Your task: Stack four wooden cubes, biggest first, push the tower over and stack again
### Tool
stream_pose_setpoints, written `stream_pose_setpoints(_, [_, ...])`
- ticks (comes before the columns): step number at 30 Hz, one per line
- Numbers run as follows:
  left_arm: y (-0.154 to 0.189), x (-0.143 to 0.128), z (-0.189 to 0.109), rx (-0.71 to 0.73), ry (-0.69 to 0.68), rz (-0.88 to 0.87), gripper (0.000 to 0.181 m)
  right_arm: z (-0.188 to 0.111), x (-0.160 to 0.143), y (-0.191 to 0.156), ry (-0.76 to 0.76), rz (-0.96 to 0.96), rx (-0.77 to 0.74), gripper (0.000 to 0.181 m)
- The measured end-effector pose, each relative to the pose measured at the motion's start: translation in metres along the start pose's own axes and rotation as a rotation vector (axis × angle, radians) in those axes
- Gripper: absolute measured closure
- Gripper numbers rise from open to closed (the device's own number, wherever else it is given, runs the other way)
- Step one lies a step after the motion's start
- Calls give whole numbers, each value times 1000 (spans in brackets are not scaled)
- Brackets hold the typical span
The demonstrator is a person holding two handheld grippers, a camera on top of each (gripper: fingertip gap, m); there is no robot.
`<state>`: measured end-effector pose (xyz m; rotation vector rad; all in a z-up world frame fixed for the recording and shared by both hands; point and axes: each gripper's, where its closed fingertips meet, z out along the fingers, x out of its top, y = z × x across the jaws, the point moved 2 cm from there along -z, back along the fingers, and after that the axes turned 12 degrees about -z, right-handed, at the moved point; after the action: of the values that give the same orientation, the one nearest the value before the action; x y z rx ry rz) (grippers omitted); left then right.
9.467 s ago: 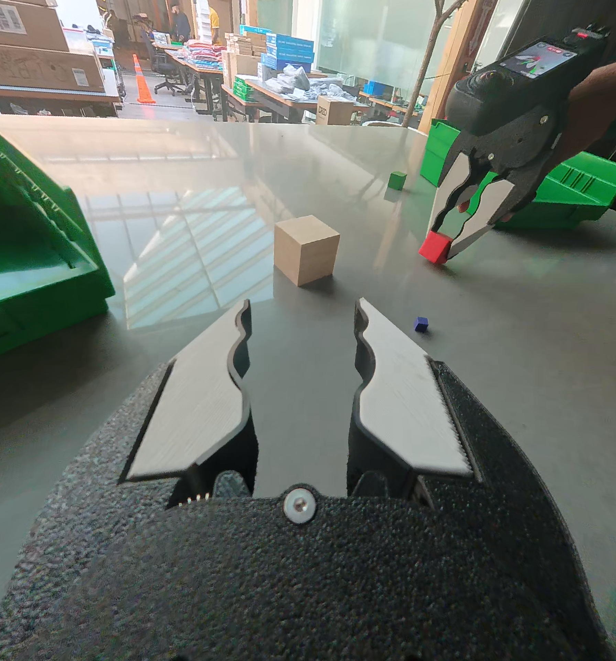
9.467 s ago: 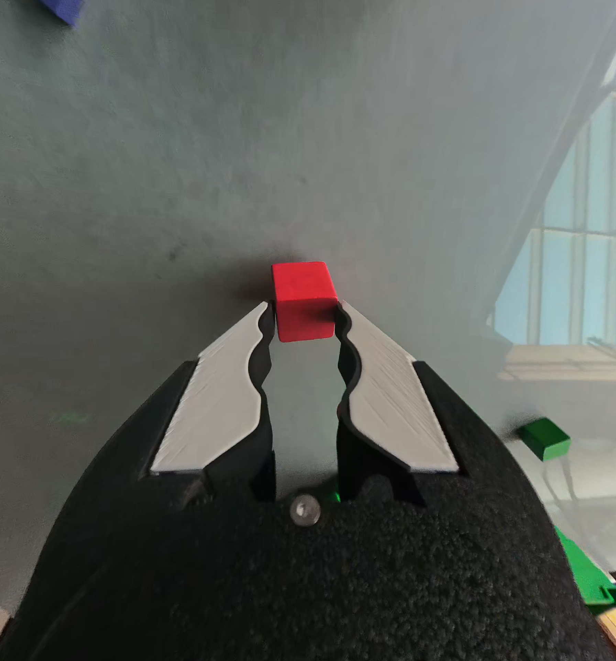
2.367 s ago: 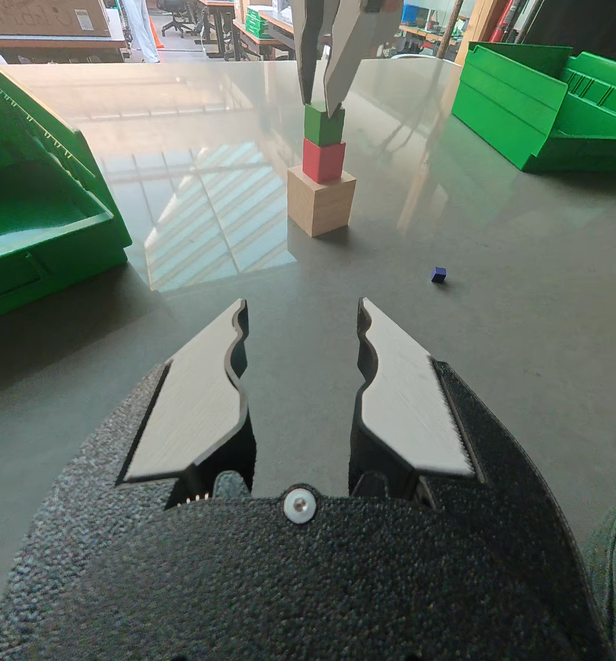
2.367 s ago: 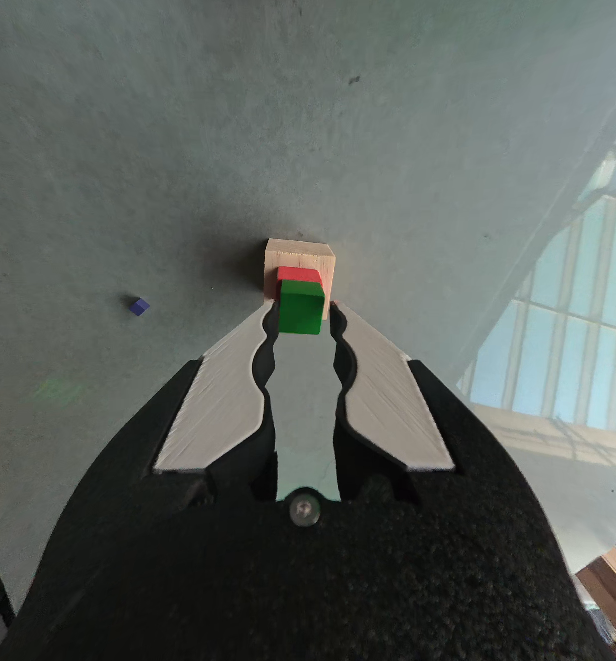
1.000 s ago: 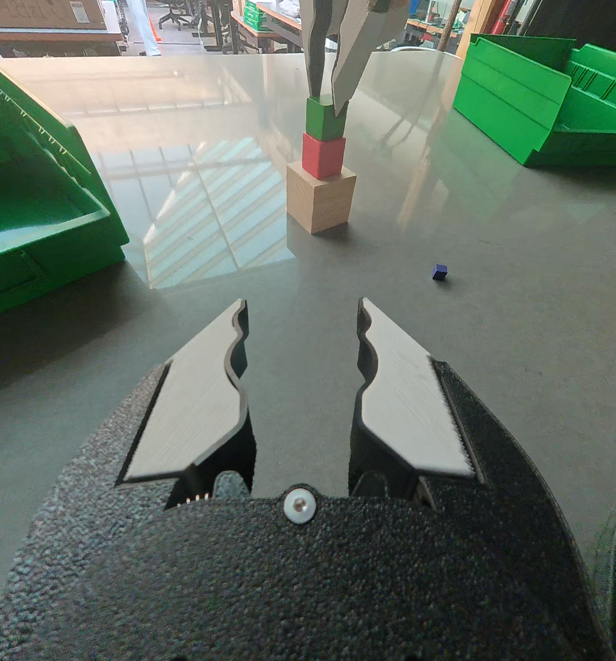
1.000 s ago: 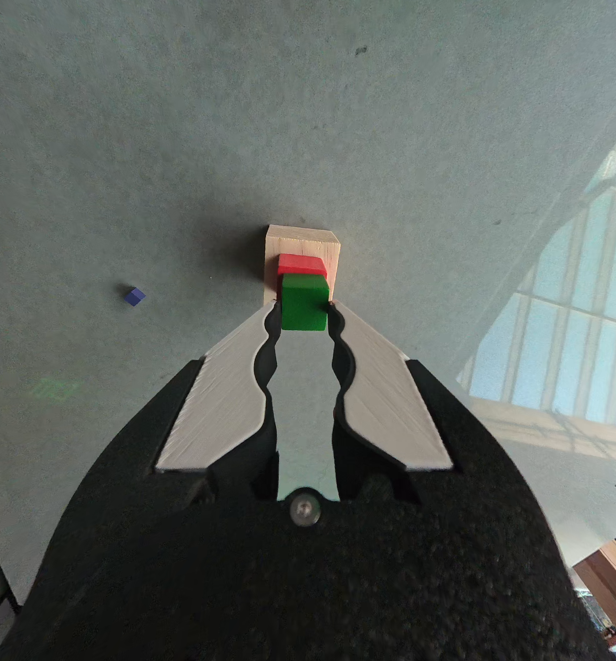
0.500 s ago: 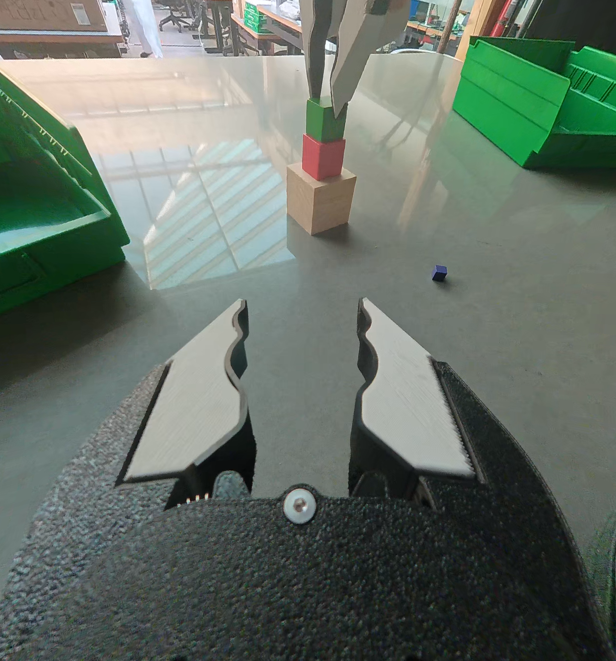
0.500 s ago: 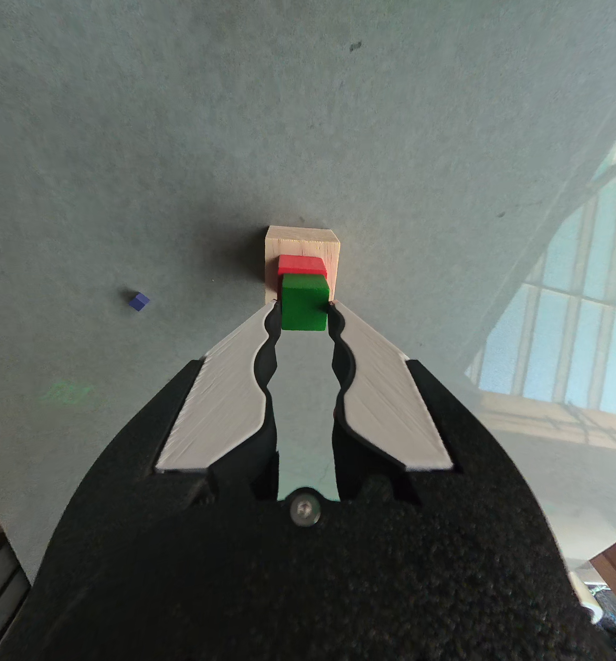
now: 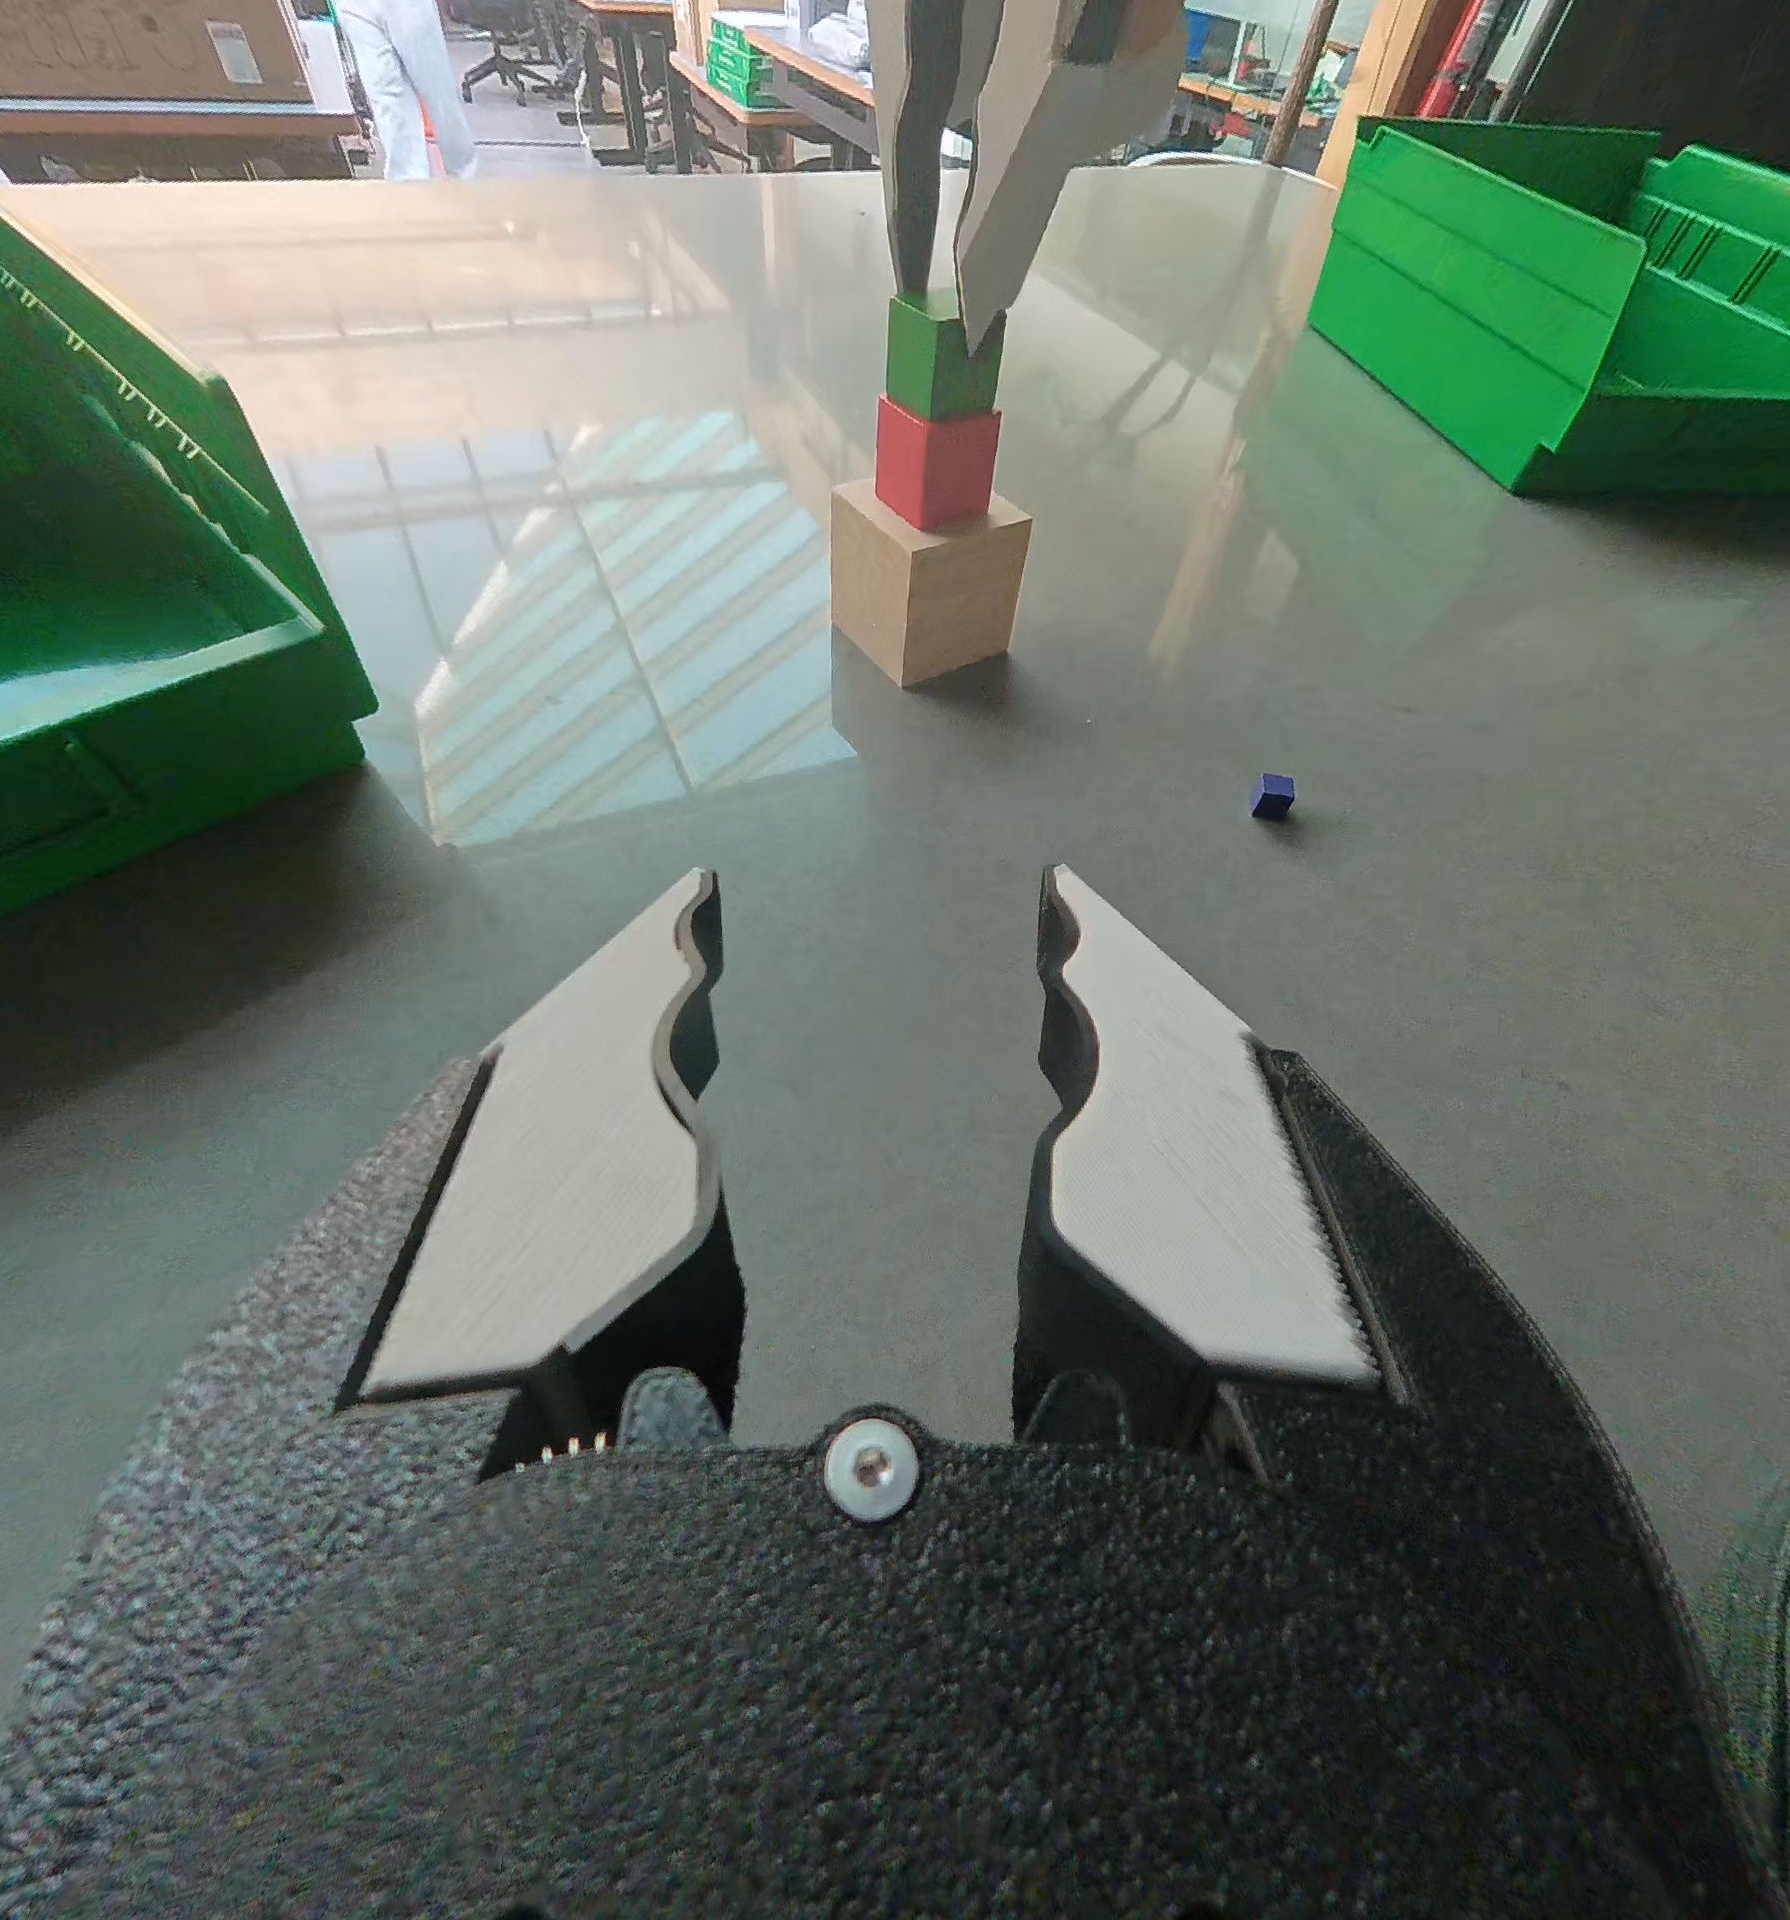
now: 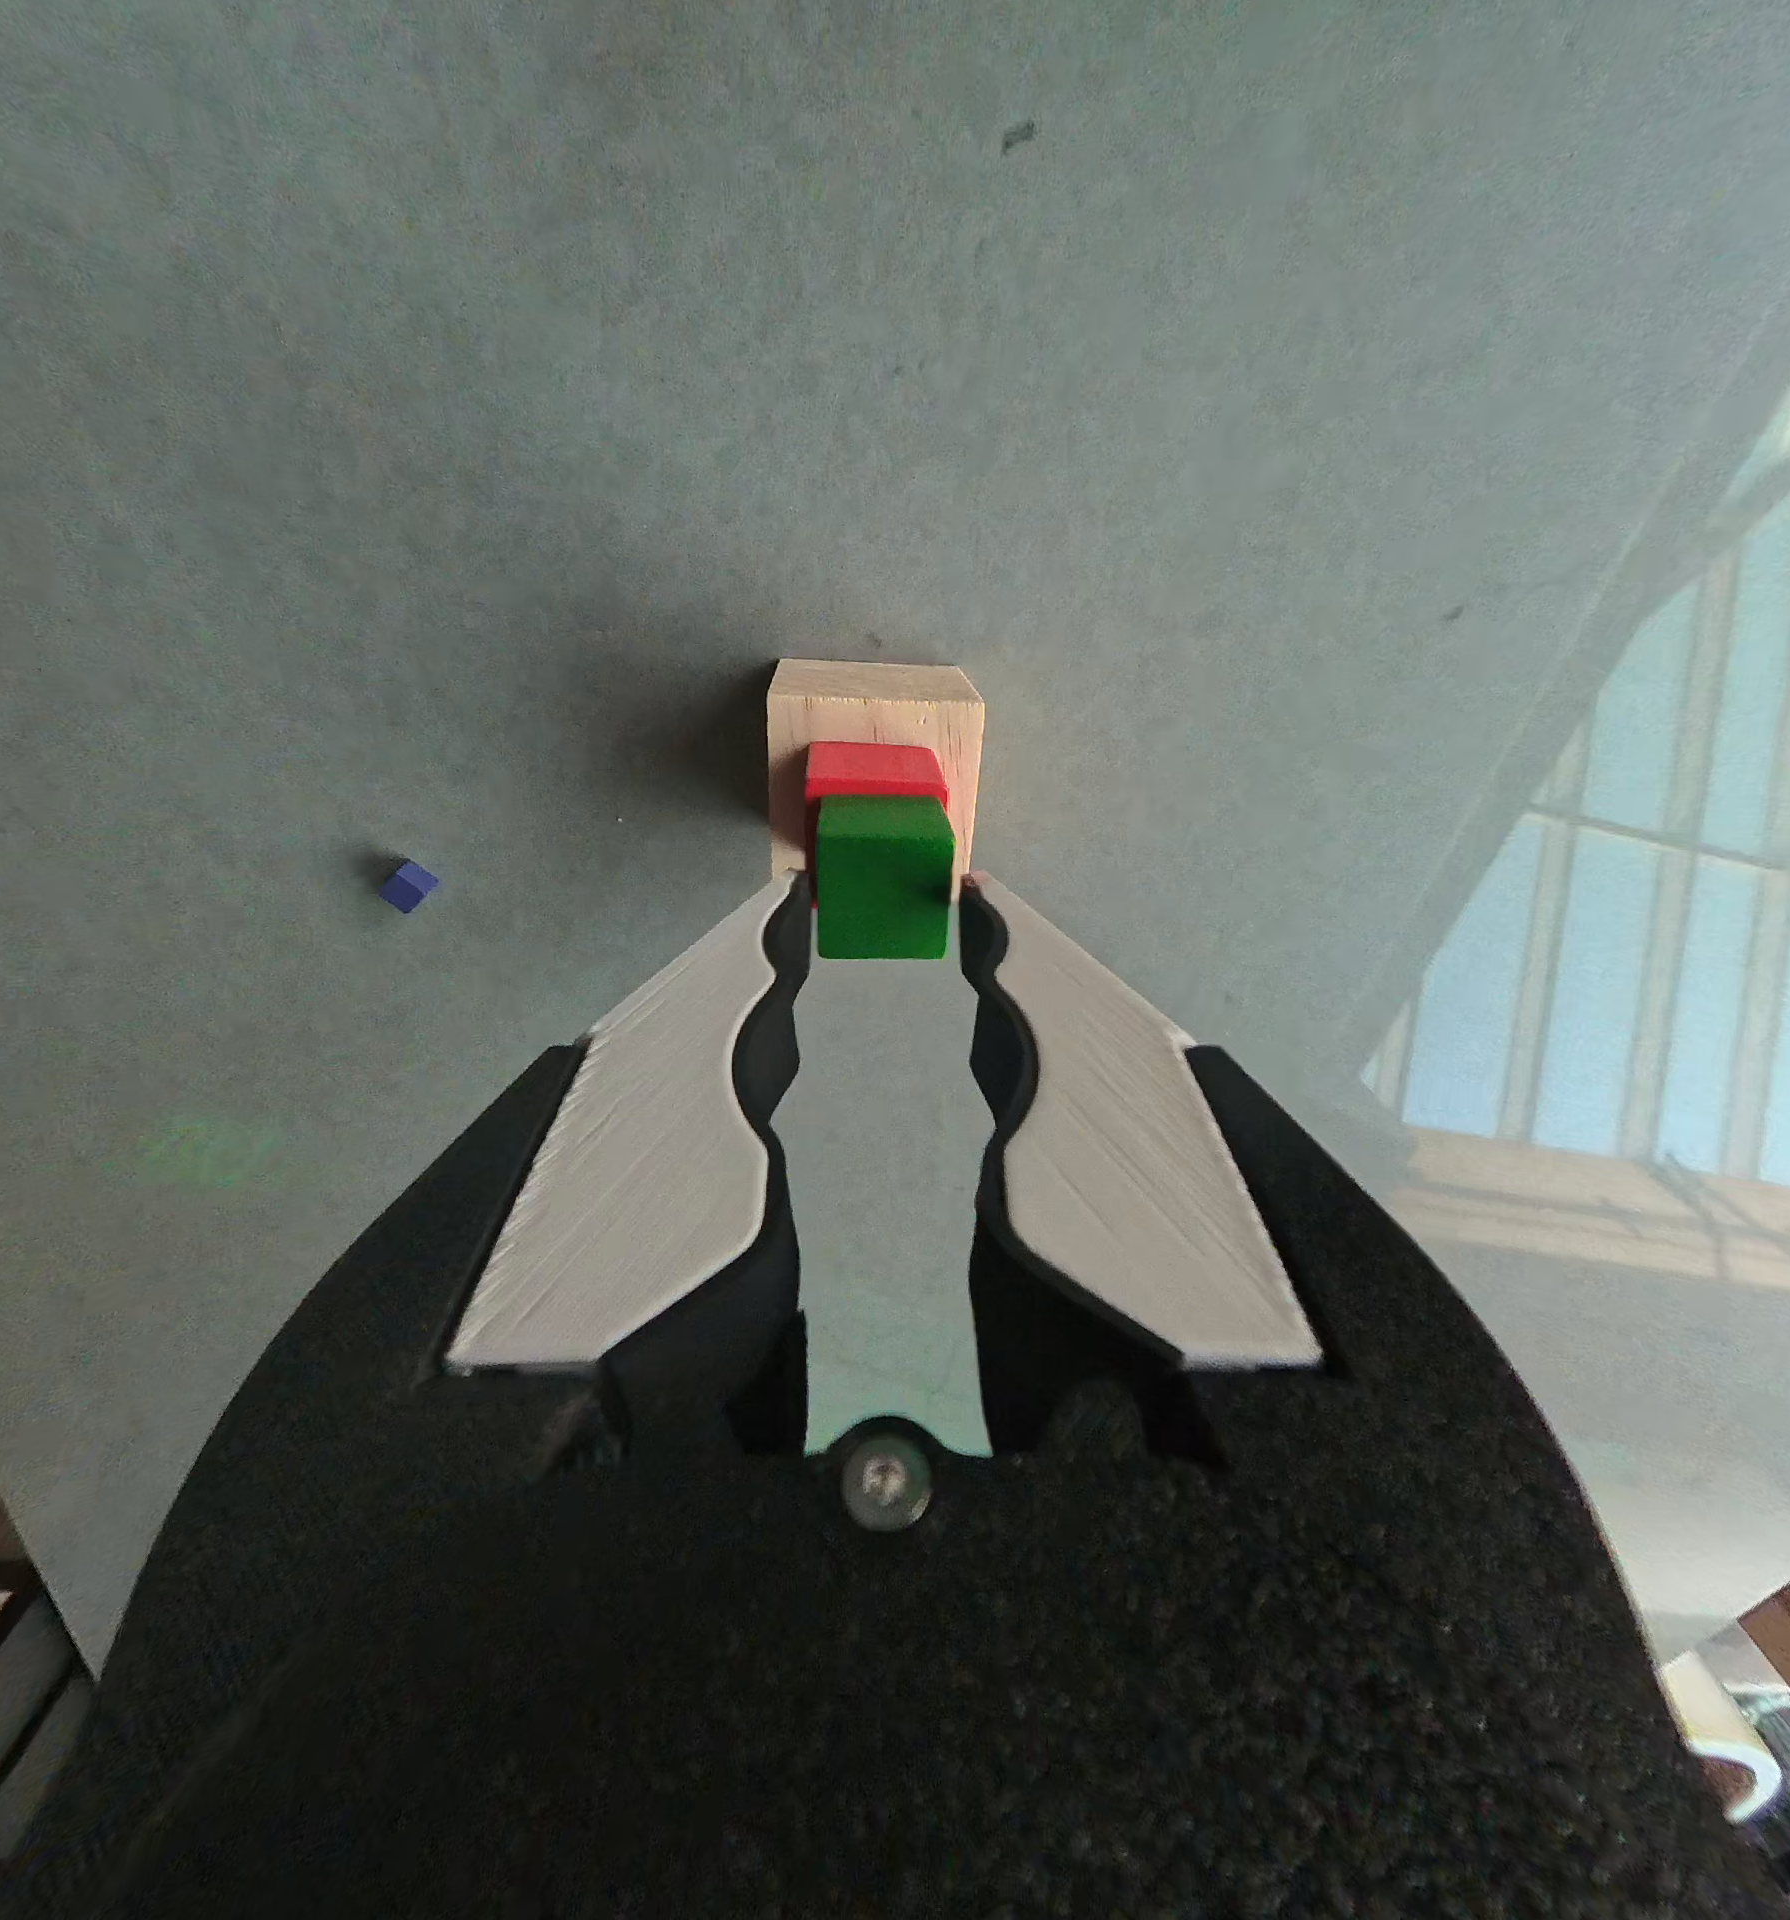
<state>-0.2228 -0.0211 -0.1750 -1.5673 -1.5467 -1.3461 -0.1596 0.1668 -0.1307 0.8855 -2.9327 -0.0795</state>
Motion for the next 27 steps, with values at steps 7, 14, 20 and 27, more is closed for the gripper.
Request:
stream_pose_setpoints(7, [0,-1,1,2,-8,3,120,-52,10,4,246,53,-120,134])
stream_pose_setpoints(14, [4,-2,5,-7,-28,19,120,-80,-23,-26,557,190,-304,130])
stream_pose_setpoints(20, [23,-2,19,-104,-71,73,126,-36,-53,-106,698,283,-322,131])
stream_pose_setpoints(27, [70,-16,43,-474,-242,388,136,12,-62,-195,903,484,-316,137])
